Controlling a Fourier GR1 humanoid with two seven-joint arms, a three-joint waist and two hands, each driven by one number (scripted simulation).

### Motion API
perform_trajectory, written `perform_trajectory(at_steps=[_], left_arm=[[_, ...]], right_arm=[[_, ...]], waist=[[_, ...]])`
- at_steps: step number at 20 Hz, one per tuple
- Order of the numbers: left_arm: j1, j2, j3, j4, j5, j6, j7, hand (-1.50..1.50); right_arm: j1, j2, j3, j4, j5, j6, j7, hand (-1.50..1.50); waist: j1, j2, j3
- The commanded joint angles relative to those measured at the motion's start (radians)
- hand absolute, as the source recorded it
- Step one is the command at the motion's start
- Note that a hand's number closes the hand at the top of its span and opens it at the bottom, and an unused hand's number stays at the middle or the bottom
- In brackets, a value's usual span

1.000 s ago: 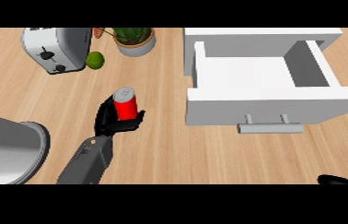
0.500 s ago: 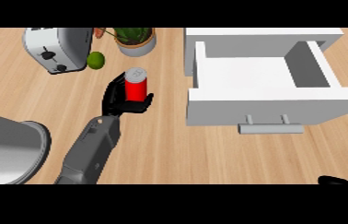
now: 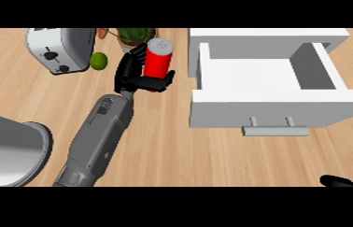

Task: Pick up the can, place it into the drawer and close the drawer

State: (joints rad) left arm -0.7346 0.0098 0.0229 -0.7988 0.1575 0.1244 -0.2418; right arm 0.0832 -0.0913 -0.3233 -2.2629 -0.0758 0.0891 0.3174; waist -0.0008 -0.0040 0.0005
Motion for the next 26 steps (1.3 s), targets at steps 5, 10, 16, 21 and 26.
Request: perform_trajectory(at_steps=[5,10,16,21,26], left_arm=[[-0.127,-0.009,-0.098,-0.206,0.034,0.136,0.276,1.5],[-0.311,-0.004,-0.091,-0.175,0.01,0.192,0.411,1.5],[-0.457,-0.01,-0.168,-0.114,0.061,0.28,0.479,1.5],[-0.589,-0.01,-0.158,0.067,0.094,0.304,0.433,1.5],[-0.677,-0.01,-0.253,0.132,0.194,0.359,0.451,1.5]], right_arm=[[0.006,0.001,-0.002,-0.009,-0.004,0.006,-0.002,-1.5],[0.011,0.025,0.015,0.0,0.028,-0.006,-0.032,-1.5],[-0.045,-0.026,0.001,-0.066,-0.02,-0.015,0.099,-1.5],[-0.027,-0.002,0.01,-0.007,-0.003,-0.004,0.016,-1.5],[-0.065,-0.011,0.027,-0.004,0.014,-0.016,0.037,-1.5]], waist=[[-0.006,0.002,0.0],[-0.012,0.004,0.0],[-0.02,0.003,0.0],[-0.034,0.009,0.0],[-0.051,0.012,0.001]])
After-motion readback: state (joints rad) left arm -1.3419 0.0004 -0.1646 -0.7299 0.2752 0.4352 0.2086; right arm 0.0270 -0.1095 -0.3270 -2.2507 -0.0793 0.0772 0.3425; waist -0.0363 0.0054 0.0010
